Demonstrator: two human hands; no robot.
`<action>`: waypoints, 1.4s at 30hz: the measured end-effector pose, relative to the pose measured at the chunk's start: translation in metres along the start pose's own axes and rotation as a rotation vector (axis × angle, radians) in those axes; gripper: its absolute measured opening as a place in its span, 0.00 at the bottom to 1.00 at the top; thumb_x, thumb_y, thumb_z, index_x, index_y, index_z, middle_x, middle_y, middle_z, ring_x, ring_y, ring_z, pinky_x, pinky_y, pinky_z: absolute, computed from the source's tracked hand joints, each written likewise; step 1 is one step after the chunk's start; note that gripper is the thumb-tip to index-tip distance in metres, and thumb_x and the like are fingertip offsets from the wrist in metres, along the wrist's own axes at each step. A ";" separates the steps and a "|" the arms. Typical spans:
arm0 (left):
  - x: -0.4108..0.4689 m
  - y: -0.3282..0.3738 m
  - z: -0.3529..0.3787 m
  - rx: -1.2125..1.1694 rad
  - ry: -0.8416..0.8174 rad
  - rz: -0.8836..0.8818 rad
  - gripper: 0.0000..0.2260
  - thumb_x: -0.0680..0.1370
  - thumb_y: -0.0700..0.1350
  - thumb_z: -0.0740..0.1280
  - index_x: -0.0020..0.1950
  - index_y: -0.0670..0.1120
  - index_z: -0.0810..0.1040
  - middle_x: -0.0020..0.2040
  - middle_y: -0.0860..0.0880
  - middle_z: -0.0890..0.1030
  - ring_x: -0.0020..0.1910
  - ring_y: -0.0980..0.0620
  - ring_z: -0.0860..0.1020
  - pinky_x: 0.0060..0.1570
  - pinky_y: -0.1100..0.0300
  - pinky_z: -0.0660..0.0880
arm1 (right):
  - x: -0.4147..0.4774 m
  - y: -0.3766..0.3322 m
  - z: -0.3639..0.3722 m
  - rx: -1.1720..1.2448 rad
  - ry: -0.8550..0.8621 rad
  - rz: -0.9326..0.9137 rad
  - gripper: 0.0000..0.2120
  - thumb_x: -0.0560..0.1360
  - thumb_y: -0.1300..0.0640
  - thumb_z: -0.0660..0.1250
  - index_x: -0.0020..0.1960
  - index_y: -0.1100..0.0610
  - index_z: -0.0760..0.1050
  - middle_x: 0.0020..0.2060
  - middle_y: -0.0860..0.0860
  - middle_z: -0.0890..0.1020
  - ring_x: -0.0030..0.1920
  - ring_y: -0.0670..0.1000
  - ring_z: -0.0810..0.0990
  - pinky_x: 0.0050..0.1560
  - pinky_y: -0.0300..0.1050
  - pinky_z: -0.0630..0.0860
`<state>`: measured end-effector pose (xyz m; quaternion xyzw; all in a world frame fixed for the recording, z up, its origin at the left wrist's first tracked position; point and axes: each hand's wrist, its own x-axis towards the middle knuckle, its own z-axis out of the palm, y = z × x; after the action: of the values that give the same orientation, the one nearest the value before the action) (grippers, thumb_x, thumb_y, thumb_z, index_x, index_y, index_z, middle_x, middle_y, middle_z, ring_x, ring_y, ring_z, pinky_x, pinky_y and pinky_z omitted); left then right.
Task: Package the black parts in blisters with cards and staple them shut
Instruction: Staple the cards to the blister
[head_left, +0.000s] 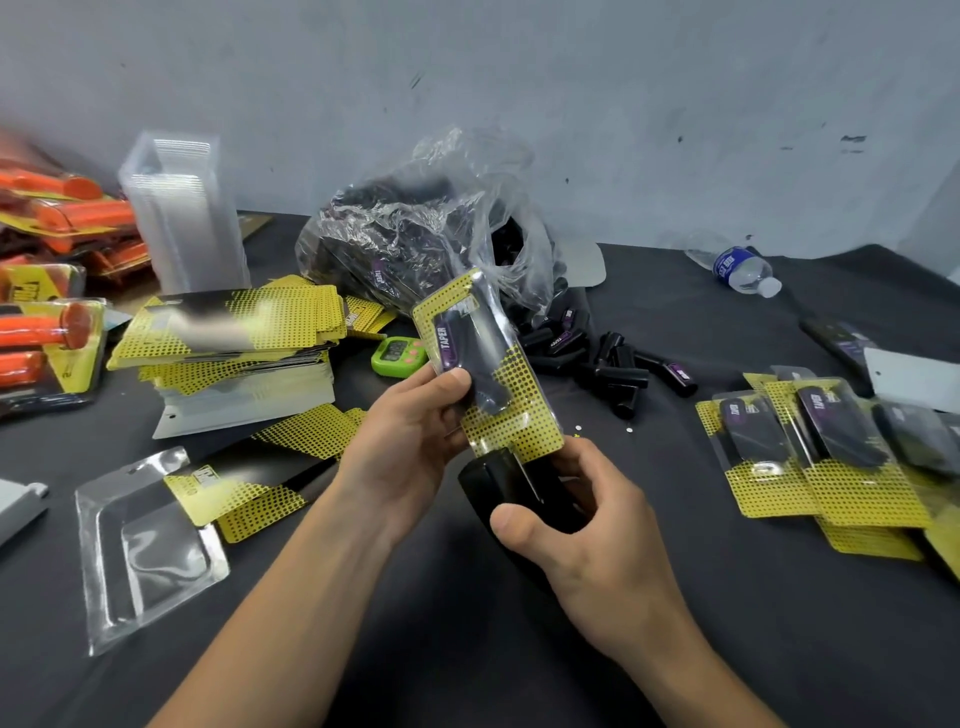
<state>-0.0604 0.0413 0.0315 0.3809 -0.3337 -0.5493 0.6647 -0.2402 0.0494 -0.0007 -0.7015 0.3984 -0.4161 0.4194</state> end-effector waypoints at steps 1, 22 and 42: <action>0.000 0.000 0.000 -0.003 0.009 0.001 0.09 0.73 0.43 0.67 0.52 0.43 0.79 0.45 0.46 0.84 0.46 0.48 0.82 0.50 0.54 0.81 | 0.000 0.000 0.000 0.000 0.005 -0.002 0.23 0.63 0.39 0.77 0.57 0.40 0.79 0.49 0.41 0.86 0.50 0.42 0.84 0.48 0.32 0.77; -0.003 0.000 0.007 -0.010 -0.030 0.056 0.11 0.79 0.37 0.64 0.60 0.40 0.80 0.38 0.52 0.84 0.31 0.58 0.80 0.38 0.62 0.80 | 0.003 0.002 -0.003 0.071 0.028 0.043 0.19 0.66 0.38 0.72 0.54 0.46 0.81 0.45 0.46 0.87 0.46 0.47 0.85 0.50 0.53 0.82; 0.007 0.002 -0.007 0.004 0.254 0.031 0.08 0.80 0.40 0.69 0.59 0.40 0.80 0.48 0.42 0.87 0.44 0.47 0.86 0.39 0.58 0.84 | 0.017 -0.010 -0.028 0.758 -0.215 0.694 0.28 0.78 0.45 0.61 0.61 0.69 0.80 0.50 0.65 0.83 0.44 0.60 0.83 0.47 0.53 0.82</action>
<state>-0.0522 0.0357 0.0301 0.4433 -0.2538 -0.4857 0.7093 -0.2579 0.0303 0.0210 -0.3660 0.3838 -0.2932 0.7954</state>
